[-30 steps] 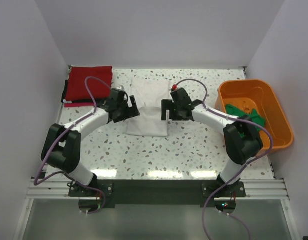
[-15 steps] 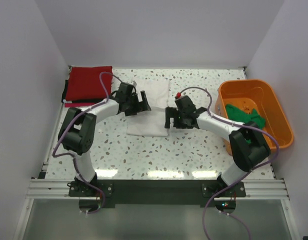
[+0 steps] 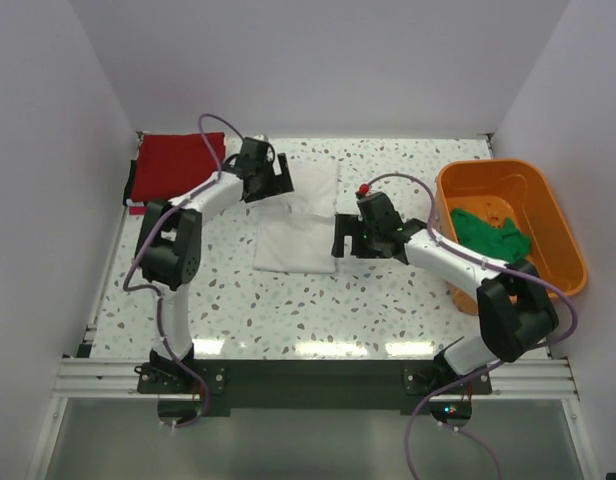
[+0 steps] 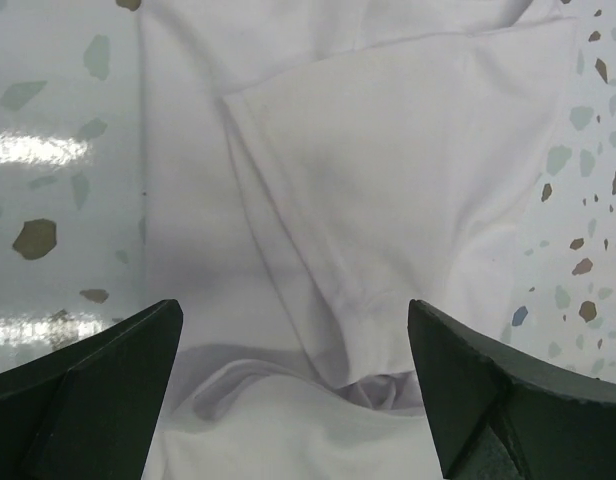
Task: Fold and stack the t-shirts
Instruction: Fold the tshirt
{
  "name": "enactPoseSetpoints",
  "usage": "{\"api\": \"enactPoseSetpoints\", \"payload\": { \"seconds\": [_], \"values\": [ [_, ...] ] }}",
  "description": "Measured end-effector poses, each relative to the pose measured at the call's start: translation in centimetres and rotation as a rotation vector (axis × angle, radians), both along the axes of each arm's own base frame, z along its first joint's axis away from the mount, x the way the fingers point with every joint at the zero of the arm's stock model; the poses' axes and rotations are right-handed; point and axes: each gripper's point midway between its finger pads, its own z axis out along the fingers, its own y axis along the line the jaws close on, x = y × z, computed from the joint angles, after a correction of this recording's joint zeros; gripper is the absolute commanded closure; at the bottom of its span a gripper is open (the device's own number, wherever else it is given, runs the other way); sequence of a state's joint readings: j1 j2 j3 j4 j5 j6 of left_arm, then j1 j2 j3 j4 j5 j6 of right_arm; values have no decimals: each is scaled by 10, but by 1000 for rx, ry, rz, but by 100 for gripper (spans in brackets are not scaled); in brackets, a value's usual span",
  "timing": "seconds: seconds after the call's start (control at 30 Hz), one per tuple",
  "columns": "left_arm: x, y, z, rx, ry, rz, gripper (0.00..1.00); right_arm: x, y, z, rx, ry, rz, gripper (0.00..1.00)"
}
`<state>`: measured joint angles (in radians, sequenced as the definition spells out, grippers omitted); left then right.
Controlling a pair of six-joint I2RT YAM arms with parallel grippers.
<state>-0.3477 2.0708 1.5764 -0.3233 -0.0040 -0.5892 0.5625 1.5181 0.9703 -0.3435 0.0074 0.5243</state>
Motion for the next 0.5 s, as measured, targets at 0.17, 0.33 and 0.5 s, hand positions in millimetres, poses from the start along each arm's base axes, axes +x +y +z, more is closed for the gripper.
{"api": "enactPoseSetpoints", "payload": {
  "seconds": [0.17,0.33,0.5],
  "values": [
    [-51,25,7,19,21,19,0,-14,10,-3,43,32,24,1],
    [-127,50,24,-17,15,51,0,-29,23,-14,88,91,45,2],
    [-176,61,3,-49,66,74,0,-32,35,-32,104,139,44,8]
  ]
}}
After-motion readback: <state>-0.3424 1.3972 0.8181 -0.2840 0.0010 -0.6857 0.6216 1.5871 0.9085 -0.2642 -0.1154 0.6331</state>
